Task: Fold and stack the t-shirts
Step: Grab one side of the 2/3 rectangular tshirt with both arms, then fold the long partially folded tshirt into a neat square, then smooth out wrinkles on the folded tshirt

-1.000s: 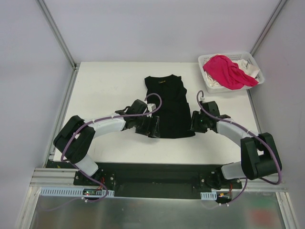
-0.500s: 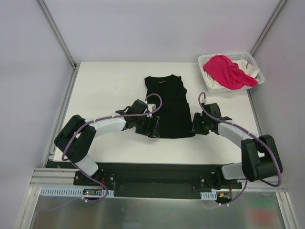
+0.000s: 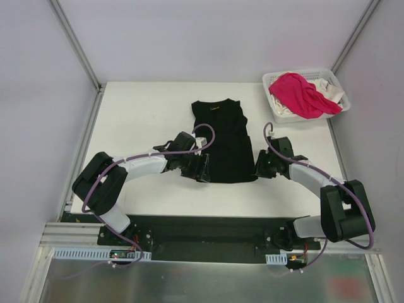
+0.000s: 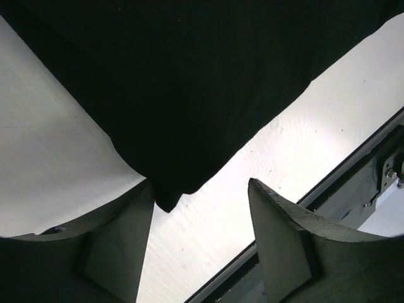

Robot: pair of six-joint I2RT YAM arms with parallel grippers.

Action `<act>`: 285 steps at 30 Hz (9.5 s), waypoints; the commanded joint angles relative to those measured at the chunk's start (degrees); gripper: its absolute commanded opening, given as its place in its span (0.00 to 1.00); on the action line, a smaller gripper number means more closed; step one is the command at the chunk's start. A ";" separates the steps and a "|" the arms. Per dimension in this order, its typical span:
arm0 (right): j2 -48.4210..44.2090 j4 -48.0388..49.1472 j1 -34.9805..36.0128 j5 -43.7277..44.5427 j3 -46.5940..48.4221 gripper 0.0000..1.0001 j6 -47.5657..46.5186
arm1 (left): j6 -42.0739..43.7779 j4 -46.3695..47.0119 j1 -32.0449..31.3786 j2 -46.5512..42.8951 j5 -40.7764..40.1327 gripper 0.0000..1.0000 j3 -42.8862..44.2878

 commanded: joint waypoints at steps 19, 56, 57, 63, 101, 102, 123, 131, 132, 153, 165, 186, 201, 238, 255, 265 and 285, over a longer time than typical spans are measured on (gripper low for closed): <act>-1.29 1.23 -0.37 -1.22 -0.50 0.01 0.72 | 1.19 1.24 0.75 -0.22 0.92 0.22 1.79; -1.29 -1.05 -0.28 -2.10 7.75 0.01 0.64 | 3.47 -1.04 2.50 -8.22 -6.72 0.00 6.27; -1.12 -1.14 -0.28 -2.10 8.72 0.01 0.63 | 3.65 -1.31 2.68 -8.31 -7.07 0.00 6.88; -1.11 -2.10 -0.28 -2.01 12.67 0.01 0.81 | 3.74 -2.10 3.21 -9.36 -8.75 0.00 7.77; 30.70 -10.10 -2.22 -0.60 61.72 0.01 -2.36 | 8.48 -6.93 17.09 7.59 -8.75 0.00 38.60; 31.66 -10.28 -2.13 -0.86 63.38 0.01 -2.35 | 8.57 -7.37 17.36 7.95 -8.75 0.00 39.31; 45.29 -20.92 -2.92 0.01 94.07 0.01 -5.43 | 10.86 -13.17 22.37 17.61 -7.52 0.00 61.03; 46.26 -16.97 -4.32 0.54 90.20 0.01 -6.31 | 11.03 -13.35 25.09 18.93 -8.65 0.00 60.06; 47.22 -16.44 -4.59 0.54 90.81 0.01 -6.40 | 11.12 -13.26 25.18 18.85 -8.66 0.00 59.98; 59.79 -11.33 -5.29 -2.89 103.64 0.01 -5.43 | 11.47 -13.26 27.91 29.13 -7.69 0.00 67.71; 46.36 -10.98 -4.33 -3.68 87.41 0.01 -6.13 | 10.51 -13.26 28.00 19.05 -6.02 0.00 59.46; 2.24 -8.17 -0.02 -3.33 35.19 0.01 -3.85 | 5.15 -12.91 18.78 -18.40 -9.00 0.00 18.42; -9.47 -12.12 0.24 -4.03 28.23 0.01 -4.81 | 3.74 -13.09 13.40 -25.62 -12.96 0.00 11.98; 6.70 -11.25 3.41 0.98 42.91 0.01 -6.31 | 8.92 -11.86 12.52 -12.89 -24.83 0.00 24.46; 20.94 -9.05 -0.81 -4.29 50.56 0.01 -4.81 | 9.54 -10.89 15.69 0.21 -21.15 0.00 33.34; 31.31 -9.49 -2.65 -6.75 56.18 0.01 -4.64 | 8.66 -9.05 20.17 12.59 -15.61 0.00 39.31; 40.28 -7.56 -4.68 -8.07 57.33 0.20 -2.09 | 9.01 -8.69 22.11 24.74 -7.61 0.54 43.36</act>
